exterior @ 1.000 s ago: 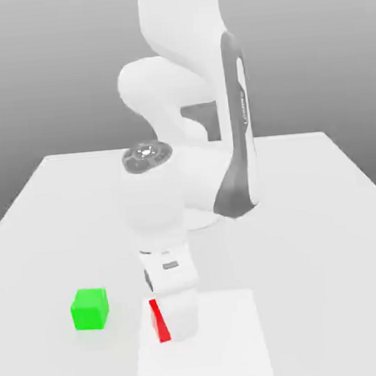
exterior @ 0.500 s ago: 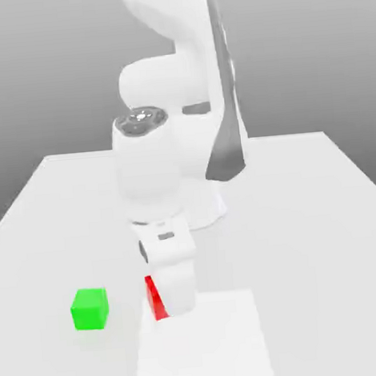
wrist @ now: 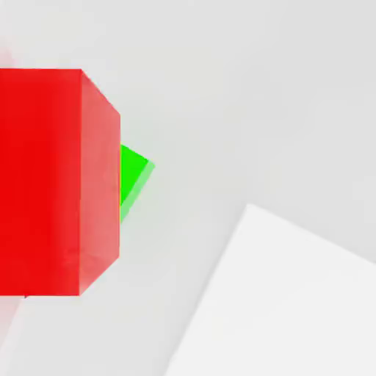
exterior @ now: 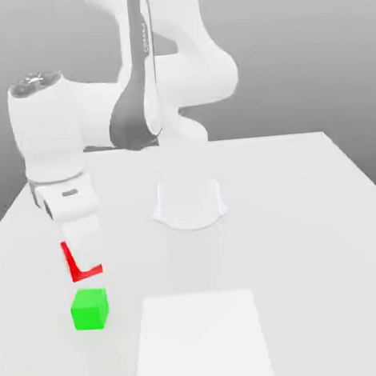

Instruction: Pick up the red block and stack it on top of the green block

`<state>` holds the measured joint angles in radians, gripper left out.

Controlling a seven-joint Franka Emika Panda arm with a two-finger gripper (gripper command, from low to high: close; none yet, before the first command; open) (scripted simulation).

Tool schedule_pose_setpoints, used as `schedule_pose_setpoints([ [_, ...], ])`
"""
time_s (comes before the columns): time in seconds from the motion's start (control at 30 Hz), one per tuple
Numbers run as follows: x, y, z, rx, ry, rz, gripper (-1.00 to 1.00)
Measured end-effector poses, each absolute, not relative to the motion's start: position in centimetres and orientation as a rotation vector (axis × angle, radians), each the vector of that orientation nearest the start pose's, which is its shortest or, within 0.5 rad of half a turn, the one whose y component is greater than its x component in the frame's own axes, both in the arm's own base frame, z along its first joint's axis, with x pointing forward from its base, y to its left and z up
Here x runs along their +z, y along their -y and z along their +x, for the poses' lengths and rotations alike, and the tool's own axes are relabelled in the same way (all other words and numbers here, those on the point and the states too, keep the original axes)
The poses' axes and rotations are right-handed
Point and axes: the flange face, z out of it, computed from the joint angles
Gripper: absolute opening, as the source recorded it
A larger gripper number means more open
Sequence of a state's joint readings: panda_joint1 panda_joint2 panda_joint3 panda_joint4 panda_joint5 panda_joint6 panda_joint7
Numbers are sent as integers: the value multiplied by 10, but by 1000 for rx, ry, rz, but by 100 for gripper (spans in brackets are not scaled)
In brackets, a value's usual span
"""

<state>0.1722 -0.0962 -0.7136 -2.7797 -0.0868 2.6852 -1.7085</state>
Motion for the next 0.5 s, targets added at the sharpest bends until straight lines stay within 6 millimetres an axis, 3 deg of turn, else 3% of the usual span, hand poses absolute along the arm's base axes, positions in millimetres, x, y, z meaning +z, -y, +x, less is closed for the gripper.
schedule_pose_setpoints([
  [0.47,182,190,330,-13,1825,-2543,-100],
  [0.5,179,191,329,-7,1827,-2548,100],
])
